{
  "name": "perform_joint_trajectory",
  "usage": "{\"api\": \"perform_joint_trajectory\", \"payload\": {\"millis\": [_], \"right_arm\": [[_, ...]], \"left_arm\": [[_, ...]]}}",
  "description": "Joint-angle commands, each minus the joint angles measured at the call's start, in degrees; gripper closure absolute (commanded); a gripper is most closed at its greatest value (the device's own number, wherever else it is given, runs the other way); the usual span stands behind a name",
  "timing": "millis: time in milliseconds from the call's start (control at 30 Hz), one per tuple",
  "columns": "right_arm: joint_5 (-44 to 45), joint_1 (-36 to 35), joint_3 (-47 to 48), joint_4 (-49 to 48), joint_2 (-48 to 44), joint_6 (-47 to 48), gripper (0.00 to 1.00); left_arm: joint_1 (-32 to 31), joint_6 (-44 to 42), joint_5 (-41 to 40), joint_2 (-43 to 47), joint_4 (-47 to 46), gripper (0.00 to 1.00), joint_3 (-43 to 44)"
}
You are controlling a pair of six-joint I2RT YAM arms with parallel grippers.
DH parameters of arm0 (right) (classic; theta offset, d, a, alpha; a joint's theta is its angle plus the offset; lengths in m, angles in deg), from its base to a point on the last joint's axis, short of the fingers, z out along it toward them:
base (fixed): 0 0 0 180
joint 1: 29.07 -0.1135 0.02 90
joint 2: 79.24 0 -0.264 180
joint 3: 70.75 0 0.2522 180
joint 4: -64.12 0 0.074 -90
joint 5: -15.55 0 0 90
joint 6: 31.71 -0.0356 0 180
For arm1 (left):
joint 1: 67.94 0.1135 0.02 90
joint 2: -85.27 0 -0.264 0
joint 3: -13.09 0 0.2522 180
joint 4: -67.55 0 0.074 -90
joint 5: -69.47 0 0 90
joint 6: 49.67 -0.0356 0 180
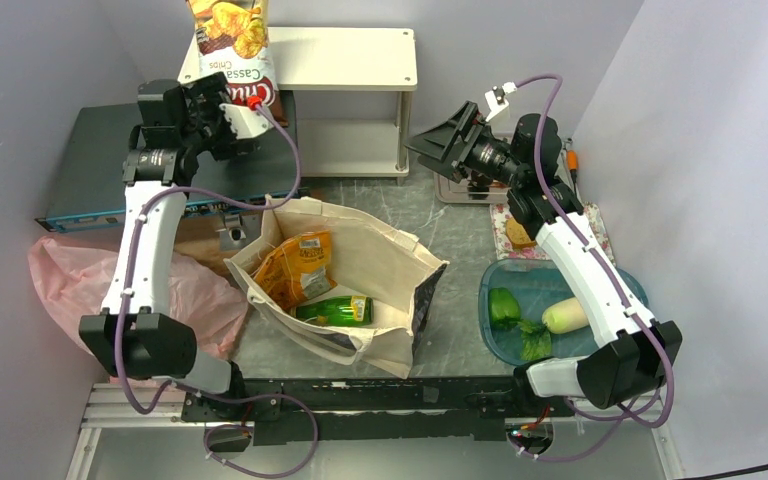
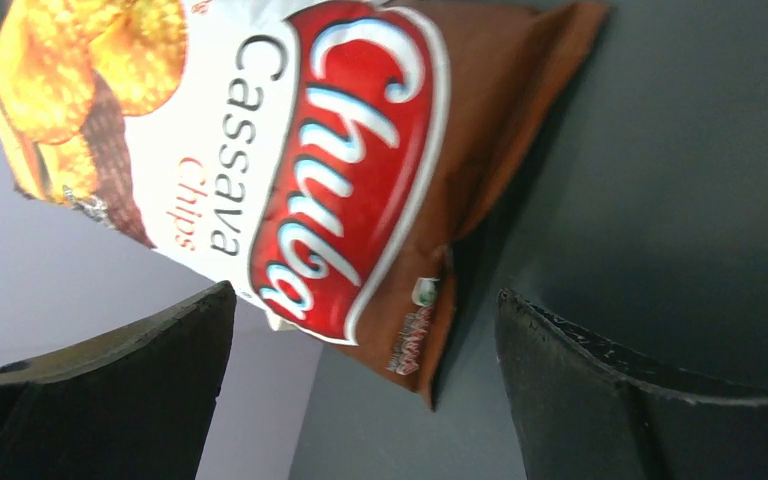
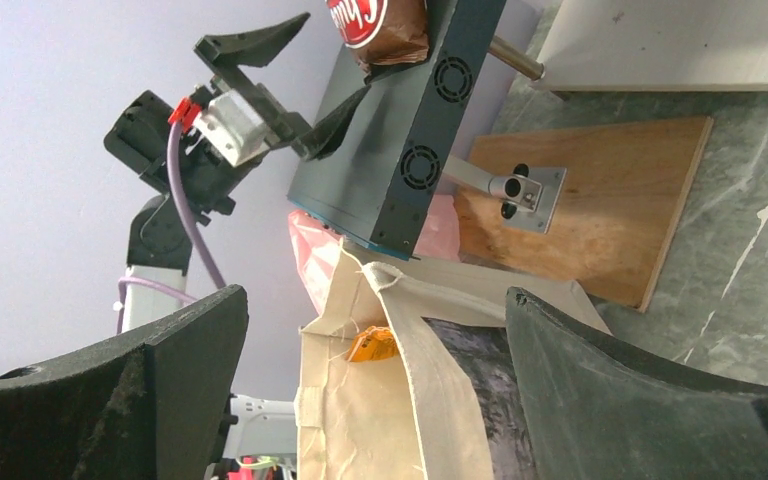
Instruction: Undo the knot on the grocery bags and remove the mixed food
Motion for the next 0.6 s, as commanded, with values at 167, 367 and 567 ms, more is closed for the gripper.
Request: {"api": "perform_joint_trajectory", "payload": {"millis": [167,367,567], "right_arm": [[-1.0,0.2,0.9,-1.7,-1.4,0.8,0.0],[-0.9,0.2,0.9,-2.3,-1.2,0.5,0.0],[-0.6,0.2,0.4,-2.1,-1.8,1.0,0.0]], "left_arm": [[0.2,4.5,-11.8,-8.0,-18.4,0.01,5.8],[0.8,8.1,-13.3,-15.0,-21.1,0.01,15.0],[1.3,10.0,-14.6,-19.4,-23.5,0.01,22.0]]}}
